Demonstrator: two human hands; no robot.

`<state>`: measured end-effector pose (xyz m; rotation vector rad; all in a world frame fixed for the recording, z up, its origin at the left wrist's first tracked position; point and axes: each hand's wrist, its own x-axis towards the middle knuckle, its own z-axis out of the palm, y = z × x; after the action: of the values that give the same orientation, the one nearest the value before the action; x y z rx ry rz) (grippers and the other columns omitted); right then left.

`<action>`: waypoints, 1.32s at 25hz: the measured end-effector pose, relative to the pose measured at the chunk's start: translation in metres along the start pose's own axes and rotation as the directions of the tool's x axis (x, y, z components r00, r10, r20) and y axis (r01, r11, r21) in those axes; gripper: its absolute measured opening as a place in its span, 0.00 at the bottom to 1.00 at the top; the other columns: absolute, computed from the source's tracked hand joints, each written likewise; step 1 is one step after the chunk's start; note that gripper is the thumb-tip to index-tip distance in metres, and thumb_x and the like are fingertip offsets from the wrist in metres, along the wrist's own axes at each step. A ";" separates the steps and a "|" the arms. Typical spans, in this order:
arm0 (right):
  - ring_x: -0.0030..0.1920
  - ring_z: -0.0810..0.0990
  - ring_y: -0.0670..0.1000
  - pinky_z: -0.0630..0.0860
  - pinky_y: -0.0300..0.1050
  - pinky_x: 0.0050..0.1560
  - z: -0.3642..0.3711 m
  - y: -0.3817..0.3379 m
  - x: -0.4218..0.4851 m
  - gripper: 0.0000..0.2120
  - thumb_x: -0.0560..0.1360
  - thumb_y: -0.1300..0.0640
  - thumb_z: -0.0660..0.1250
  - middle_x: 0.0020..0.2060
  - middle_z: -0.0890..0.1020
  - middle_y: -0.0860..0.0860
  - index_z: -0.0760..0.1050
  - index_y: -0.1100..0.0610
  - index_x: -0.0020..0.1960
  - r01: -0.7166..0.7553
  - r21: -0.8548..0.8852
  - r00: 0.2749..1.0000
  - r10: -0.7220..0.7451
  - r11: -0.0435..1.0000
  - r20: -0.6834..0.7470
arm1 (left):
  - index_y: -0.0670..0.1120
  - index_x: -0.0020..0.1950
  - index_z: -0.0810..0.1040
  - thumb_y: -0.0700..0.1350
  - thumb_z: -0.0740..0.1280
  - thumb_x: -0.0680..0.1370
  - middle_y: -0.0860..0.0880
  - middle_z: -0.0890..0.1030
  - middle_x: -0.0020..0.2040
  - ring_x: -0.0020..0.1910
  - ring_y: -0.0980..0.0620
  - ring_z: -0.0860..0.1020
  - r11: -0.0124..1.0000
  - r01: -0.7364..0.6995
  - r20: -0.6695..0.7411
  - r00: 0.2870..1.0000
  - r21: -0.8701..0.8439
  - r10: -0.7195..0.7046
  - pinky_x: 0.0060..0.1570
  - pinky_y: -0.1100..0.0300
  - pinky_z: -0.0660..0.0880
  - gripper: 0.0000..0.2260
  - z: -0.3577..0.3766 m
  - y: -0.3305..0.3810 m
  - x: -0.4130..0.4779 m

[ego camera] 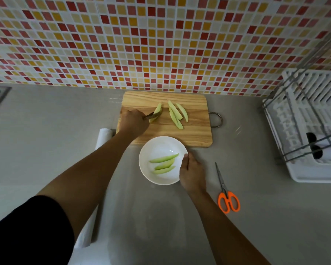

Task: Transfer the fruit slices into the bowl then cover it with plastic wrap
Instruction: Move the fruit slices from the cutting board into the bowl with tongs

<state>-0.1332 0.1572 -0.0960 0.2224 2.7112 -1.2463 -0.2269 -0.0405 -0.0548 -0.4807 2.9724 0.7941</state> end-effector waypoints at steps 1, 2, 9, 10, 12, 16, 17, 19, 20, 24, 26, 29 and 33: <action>0.49 0.79 0.62 0.76 0.56 0.49 0.000 0.000 0.000 0.17 0.81 0.52 0.49 0.48 0.82 0.60 0.73 0.59 0.56 -0.004 -0.003 1.000 0.004 1.000 0.000 | 0.41 0.50 0.82 0.46 0.63 0.78 0.45 0.82 0.44 0.41 0.50 0.74 0.998 0.001 0.003 1.000 -0.064 -0.001 0.42 0.60 0.67 0.11 -0.007 -0.003 0.000; 0.49 0.79 0.62 0.76 0.55 0.49 0.000 0.000 0.001 0.16 0.81 0.52 0.49 0.48 0.82 0.61 0.73 0.59 0.55 -0.007 -0.007 1.000 0.007 1.000 0.001 | 0.42 0.50 0.83 0.46 0.64 0.78 0.46 0.83 0.45 0.42 0.52 0.74 0.994 -0.023 0.007 1.000 -0.107 0.024 0.42 0.63 0.67 0.10 -0.016 -0.005 -0.002; 0.48 0.79 0.63 0.72 0.50 0.43 -0.002 -0.001 0.001 0.16 0.80 0.53 0.50 0.46 0.82 0.61 0.73 0.60 0.54 -0.012 0.007 1.000 0.012 1.000 0.001 | 0.46 0.53 0.84 0.38 0.68 0.74 0.53 0.84 0.45 0.40 0.63 0.79 0.828 -0.554 0.241 0.795 -0.083 0.556 0.42 0.72 0.72 0.10 -0.058 -0.027 -0.065; 0.48 0.79 0.63 0.71 0.50 0.43 -0.002 -0.001 0.001 0.16 0.80 0.53 0.50 0.46 0.82 0.61 0.73 0.60 0.55 -0.012 0.007 1.000 0.012 1.000 0.007 | 0.47 0.54 0.84 0.40 0.67 0.75 0.51 0.85 0.45 0.42 0.55 0.80 0.818 -0.576 0.295 0.785 0.020 0.545 0.44 0.62 0.75 0.11 -0.052 -0.028 -0.073; 0.48 0.79 0.63 0.69 0.47 0.42 -0.003 -0.002 0.000 0.16 0.80 0.53 0.49 0.47 0.82 0.61 0.73 0.60 0.55 -0.008 -0.003 1.000 0.008 1.000 0.024 | 0.47 0.55 0.83 0.43 0.63 0.76 0.46 0.85 0.44 0.44 0.46 0.81 0.803 -0.569 0.387 0.790 0.175 0.476 0.47 0.54 0.75 0.12 -0.038 -0.022 -0.083; 0.50 0.78 0.63 0.68 0.48 0.42 -0.005 -0.002 0.001 0.16 0.81 0.54 0.50 0.48 0.81 0.62 0.73 0.61 0.54 0.008 -0.033 1.000 -0.007 0.999 0.025 | 0.44 0.48 0.84 0.50 0.59 0.71 0.43 0.85 0.43 0.44 0.43 0.81 0.875 -0.478 0.271 0.855 0.081 0.442 0.45 0.55 0.74 0.17 -0.041 -0.013 -0.082; 0.50 0.78 0.63 0.68 0.47 0.42 -0.004 -0.002 0.001 0.16 0.81 0.54 0.49 0.47 0.82 0.62 0.73 0.61 0.54 0.012 -0.037 1.000 -0.011 0.999 0.023 | 0.43 0.46 0.85 0.48 0.61 0.70 0.43 0.85 0.42 0.43 0.44 0.81 0.881 -0.472 0.203 0.864 0.013 0.460 0.44 0.57 0.74 0.16 -0.045 -0.012 -0.079; 0.49 0.79 0.63 0.69 0.47 0.42 -0.004 -0.002 0.001 0.17 0.81 0.54 0.49 0.47 0.82 0.62 0.73 0.62 0.54 0.023 -0.039 1.000 -0.023 0.999 0.015 | 0.38 0.41 0.83 0.43 0.65 0.71 0.40 0.84 0.40 0.38 0.46 0.78 0.897 -0.435 0.082 0.894 -0.079 0.441 0.39 0.66 0.69 0.10 -0.051 -0.005 -0.066; 0.49 0.79 0.63 0.69 0.48 0.42 -0.004 -0.002 0.002 0.17 0.81 0.54 0.49 0.47 0.82 0.62 0.73 0.63 0.54 0.029 -0.041 1.000 -0.028 0.999 0.007 | 0.37 0.38 0.82 0.42 0.65 0.73 0.39 0.83 0.38 0.36 0.47 0.77 0.926 -0.363 0.032 0.929 -0.106 0.368 0.36 0.71 0.66 0.10 -0.050 0.000 -0.056; 0.50 0.79 0.63 0.74 0.51 0.46 -0.003 -0.002 0.001 0.17 0.81 0.54 0.49 0.47 0.82 0.62 0.73 0.62 0.55 0.028 -0.040 1.000 -0.029 0.999 -0.005 | 0.35 0.42 0.83 0.51 0.65 0.75 0.37 0.84 0.42 0.44 0.42 0.81 0.967 0.110 0.077 0.992 -0.231 -0.095 0.48 0.56 0.75 0.19 -0.022 0.029 -0.020; 0.50 0.79 0.64 0.73 0.52 0.46 -0.003 -0.001 0.002 0.17 0.81 0.54 0.49 0.48 0.82 0.62 0.73 0.62 0.56 0.029 -0.054 0.999 -0.029 0.998 -0.012 | 0.34 0.44 0.82 0.59 0.65 0.74 0.37 0.84 0.43 0.46 0.41 0.81 0.953 0.198 0.121 0.977 -0.228 -0.174 0.51 0.53 0.76 0.26 -0.003 0.046 -0.010; 0.52 0.78 0.64 0.72 0.52 0.46 -0.001 0.000 0.003 0.17 0.81 0.54 0.50 0.49 0.82 0.62 0.73 0.61 0.57 0.027 -0.068 0.999 -0.029 0.997 -0.025 | 0.35 0.47 0.81 0.57 0.63 0.76 0.38 0.84 0.47 0.49 0.41 0.81 0.956 0.215 0.137 0.972 -0.201 -0.190 0.52 0.54 0.77 0.24 0.019 0.071 -0.004; 0.52 0.78 0.63 0.73 0.53 0.48 0.000 0.002 0.003 0.17 0.80 0.53 0.50 0.50 0.82 0.61 0.72 0.59 0.60 0.022 -0.073 1.000 -0.022 0.997 -0.002 | 0.38 0.48 0.80 0.49 0.62 0.76 0.39 0.83 0.49 0.51 0.40 0.80 0.986 0.143 0.104 0.986 -0.082 -0.134 0.44 0.57 0.71 0.15 0.032 0.098 -0.003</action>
<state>-0.1359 0.1589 -0.0977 0.1867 2.7632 -1.1504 -0.2551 0.0562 -0.0348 -0.6257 2.7878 0.9107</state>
